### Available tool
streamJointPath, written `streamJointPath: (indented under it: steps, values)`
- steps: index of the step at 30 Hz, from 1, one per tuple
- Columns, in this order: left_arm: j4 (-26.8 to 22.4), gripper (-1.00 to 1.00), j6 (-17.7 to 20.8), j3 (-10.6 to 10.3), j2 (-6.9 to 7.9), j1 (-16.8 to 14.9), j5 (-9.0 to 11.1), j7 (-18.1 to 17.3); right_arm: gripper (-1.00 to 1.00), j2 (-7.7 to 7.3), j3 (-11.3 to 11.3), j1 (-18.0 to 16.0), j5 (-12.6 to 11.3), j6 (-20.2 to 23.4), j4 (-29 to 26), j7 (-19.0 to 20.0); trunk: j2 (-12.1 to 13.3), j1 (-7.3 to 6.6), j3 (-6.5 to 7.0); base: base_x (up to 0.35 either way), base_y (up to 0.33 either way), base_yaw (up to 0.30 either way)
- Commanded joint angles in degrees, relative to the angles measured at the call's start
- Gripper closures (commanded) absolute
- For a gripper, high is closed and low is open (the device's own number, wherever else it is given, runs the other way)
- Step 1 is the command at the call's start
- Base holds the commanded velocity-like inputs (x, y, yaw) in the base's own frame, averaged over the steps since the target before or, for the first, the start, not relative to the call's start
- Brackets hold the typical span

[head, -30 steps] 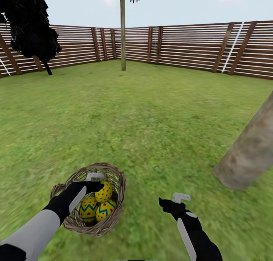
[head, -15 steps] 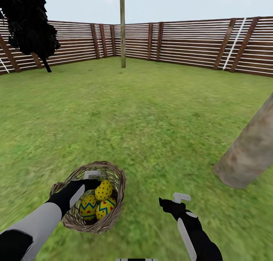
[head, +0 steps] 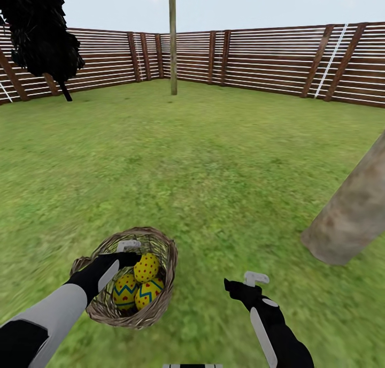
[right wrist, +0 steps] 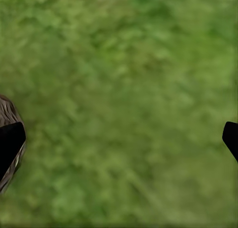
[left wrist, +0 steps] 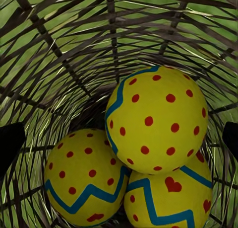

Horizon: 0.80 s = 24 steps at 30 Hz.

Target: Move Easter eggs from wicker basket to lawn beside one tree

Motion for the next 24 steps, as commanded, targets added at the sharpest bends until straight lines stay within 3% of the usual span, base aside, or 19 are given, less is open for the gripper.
streamJointPath:
  steps: [1, 24]
  values:
    - [-0.1, -1.00, 0.2, -0.4, 0.07, 0.0, 0.5, 0.2, -1.00, 0.00, 0.1, 0.0, -0.6, 0.2, -0.1, -0.5, 0.0, -0.01, -0.05, 0.000, 0.000, 0.000]
    - [0.0, -1.00, -1.7, -0.5, 0.07, 0.0, 0.6, -2.8, -1.00, -0.02, 0.1, 0.0, -0.6, 0.3, -0.2, -0.4, 0.0, -0.01, -0.05, 0.000, 0.000, 0.000]
